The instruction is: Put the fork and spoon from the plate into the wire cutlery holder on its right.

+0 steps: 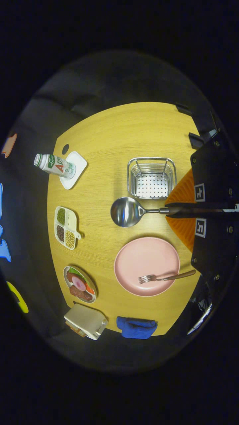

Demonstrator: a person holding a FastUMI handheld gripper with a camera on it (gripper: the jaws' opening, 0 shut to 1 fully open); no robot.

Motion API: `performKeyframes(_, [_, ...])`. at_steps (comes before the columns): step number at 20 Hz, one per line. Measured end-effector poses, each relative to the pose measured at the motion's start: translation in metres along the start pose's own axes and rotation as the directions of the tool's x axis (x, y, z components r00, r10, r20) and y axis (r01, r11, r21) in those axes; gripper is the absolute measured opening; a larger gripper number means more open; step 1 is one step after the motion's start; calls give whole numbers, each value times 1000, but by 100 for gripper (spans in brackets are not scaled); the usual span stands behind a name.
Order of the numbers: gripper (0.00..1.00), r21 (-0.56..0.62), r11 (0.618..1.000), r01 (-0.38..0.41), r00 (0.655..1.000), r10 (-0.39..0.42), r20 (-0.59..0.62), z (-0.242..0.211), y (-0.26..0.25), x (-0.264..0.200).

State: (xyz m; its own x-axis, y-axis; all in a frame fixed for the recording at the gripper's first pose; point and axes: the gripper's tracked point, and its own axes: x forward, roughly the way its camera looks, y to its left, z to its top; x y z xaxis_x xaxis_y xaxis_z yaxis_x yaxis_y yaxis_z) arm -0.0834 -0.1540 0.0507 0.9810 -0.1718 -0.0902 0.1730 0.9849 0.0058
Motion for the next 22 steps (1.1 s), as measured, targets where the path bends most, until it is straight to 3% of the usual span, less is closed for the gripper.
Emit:
performKeyframes(7, [4, -118, 993, 27, 988, -45, -150, -20, -41, -8])
performKeyframes(14, [4, -304, 952, 37, 940, -136, -313, -25, -72, 1])
performKeyframes(22, [4, -325, 945, -33, 884, -124, -452, -22, -67, 19])
